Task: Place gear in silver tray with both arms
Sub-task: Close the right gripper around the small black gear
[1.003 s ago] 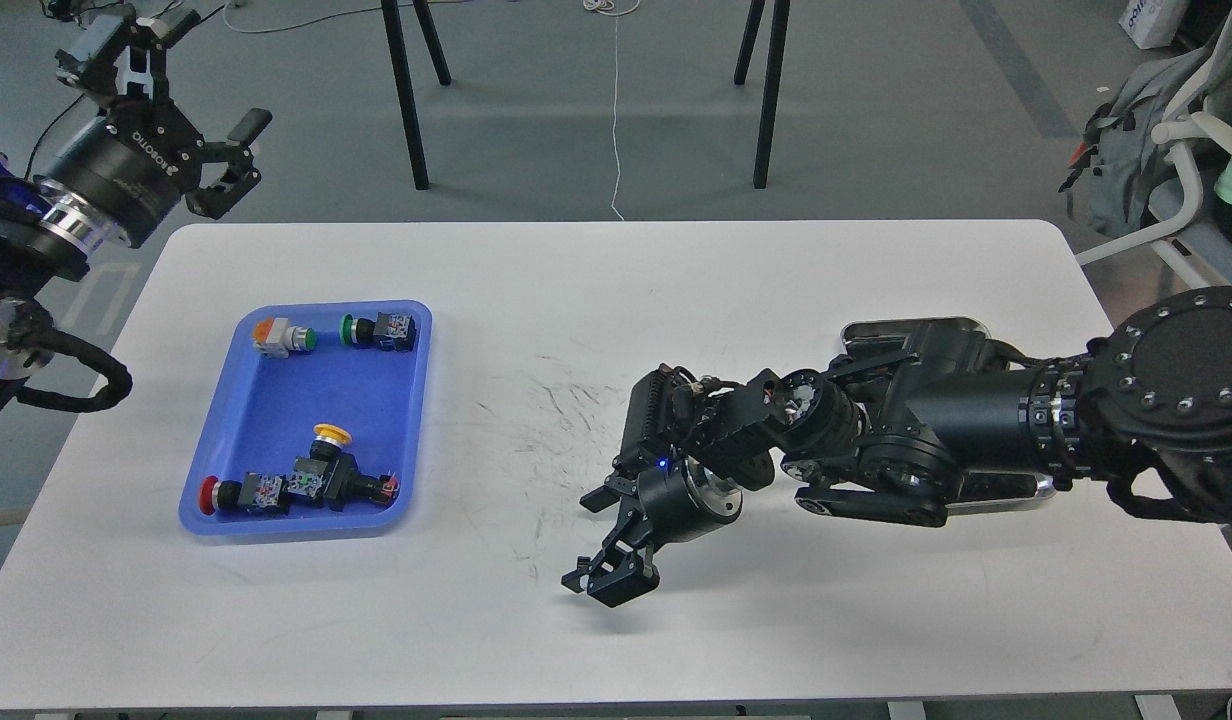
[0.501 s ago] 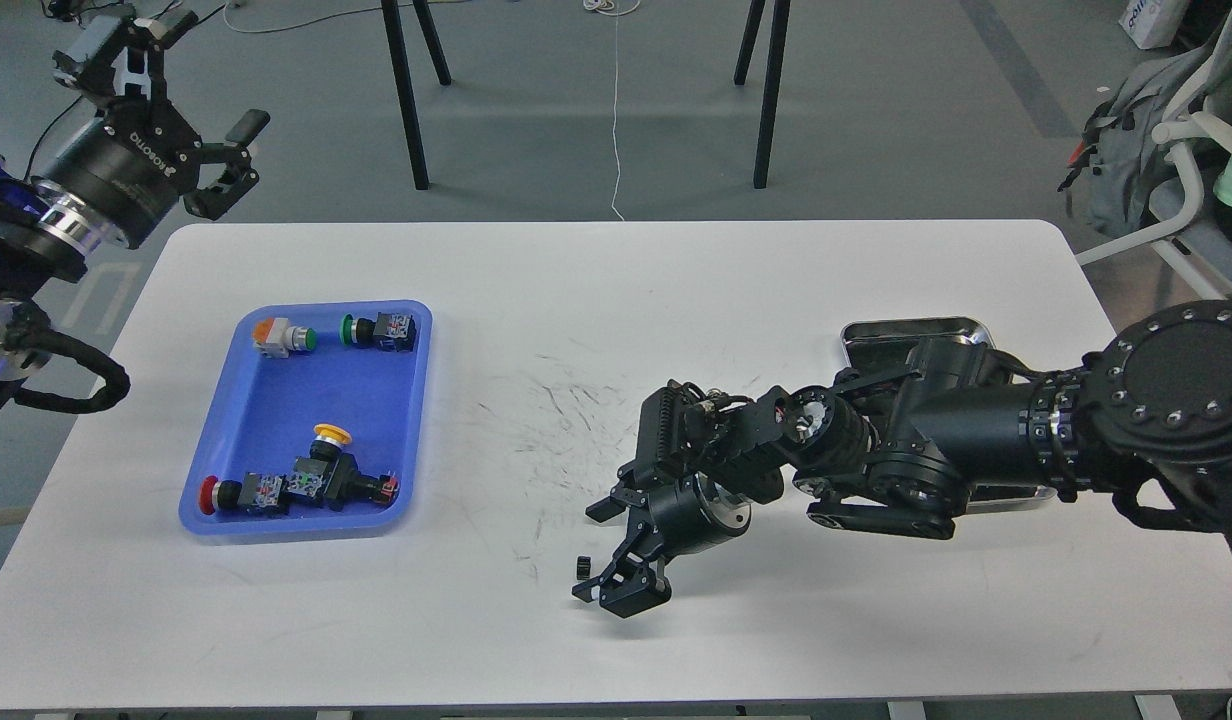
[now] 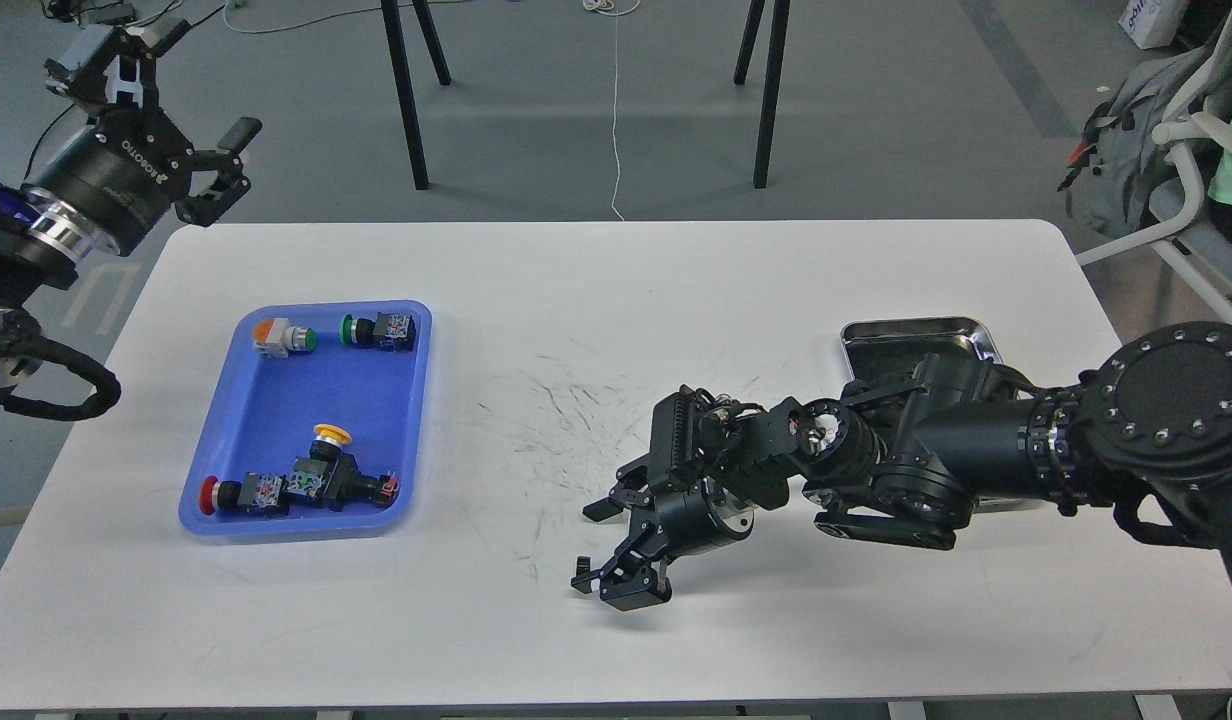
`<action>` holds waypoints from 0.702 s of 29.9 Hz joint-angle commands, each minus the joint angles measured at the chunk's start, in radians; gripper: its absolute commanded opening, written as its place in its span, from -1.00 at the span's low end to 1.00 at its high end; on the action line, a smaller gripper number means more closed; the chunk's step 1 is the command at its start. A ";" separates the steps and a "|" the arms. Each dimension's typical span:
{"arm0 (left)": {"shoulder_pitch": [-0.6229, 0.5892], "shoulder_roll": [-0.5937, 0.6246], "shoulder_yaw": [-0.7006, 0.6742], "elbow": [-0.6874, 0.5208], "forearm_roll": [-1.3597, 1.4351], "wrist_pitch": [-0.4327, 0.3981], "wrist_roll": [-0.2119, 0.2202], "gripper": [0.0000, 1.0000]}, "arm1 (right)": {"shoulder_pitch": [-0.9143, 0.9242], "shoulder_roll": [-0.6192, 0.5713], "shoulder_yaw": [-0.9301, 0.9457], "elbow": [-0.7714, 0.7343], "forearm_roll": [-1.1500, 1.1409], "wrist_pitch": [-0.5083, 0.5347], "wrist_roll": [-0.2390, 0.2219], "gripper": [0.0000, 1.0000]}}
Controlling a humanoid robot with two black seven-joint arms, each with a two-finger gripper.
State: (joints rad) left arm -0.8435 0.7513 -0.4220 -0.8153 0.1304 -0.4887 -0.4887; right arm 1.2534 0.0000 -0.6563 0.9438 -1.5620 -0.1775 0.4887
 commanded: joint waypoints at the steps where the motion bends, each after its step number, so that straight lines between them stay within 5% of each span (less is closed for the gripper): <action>1: 0.001 0.003 0.000 0.001 0.000 0.000 0.000 1.00 | -0.003 0.000 0.001 -0.003 -0.006 -0.008 0.000 0.41; 12: 0.008 0.005 -0.001 -0.001 -0.003 0.000 0.000 1.00 | -0.019 0.000 0.001 0.001 -0.006 -0.040 0.000 0.41; 21: 0.017 0.010 -0.001 -0.001 -0.005 0.000 0.000 1.00 | -0.011 0.000 0.001 0.001 -0.006 -0.050 0.000 0.15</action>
State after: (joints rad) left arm -0.8304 0.7581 -0.4235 -0.8160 0.1258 -0.4887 -0.4887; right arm 1.2376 0.0000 -0.6536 0.9439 -1.5678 -0.2261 0.4887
